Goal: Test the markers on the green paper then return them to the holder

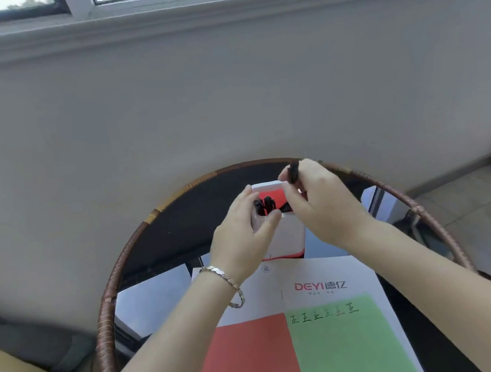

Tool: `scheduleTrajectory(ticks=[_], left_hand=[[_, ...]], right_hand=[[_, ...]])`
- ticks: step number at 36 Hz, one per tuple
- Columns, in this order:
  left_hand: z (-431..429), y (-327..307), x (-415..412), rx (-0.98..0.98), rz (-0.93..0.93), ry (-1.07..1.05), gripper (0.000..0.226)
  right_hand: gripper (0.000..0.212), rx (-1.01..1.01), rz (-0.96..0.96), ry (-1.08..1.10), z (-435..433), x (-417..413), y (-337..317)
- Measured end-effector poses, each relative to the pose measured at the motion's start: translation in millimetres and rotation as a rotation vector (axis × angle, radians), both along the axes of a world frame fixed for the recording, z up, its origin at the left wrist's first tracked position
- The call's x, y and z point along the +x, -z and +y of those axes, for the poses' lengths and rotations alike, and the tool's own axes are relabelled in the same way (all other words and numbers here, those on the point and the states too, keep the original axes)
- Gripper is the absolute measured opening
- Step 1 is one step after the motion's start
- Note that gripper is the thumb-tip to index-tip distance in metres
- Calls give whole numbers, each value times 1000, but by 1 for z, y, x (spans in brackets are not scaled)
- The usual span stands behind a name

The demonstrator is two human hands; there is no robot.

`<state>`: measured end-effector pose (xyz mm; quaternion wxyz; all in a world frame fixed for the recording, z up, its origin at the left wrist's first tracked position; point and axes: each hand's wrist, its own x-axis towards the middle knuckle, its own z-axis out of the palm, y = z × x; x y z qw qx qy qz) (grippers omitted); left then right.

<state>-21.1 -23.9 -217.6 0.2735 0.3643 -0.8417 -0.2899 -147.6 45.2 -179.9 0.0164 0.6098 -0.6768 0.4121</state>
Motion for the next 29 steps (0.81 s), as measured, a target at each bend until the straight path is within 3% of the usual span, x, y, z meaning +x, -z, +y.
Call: scheduleTrajectory(ticks=[3,10,15,20,26,29], left_hand=[[-3,1,1,32,60,-4,43],[0,-1,1,30,65,0,47],[-1,-1,2,37,47,-10,46],[-2,0,1,26,36,-5,43],[3,-5,2,103,24,33,48],[2,-19,2,175,-75,35,51]], right_hand=[[21,-44,63,29,-4,2,5],[49,-138,-14,84,-11,-2,8],[34,-100,123,71,-12,-2,16],[34,-28,251,22,-5,0,26],[38,165,-127,14,8,-6,2],[26,279,-165,48,15,-15,-20]])
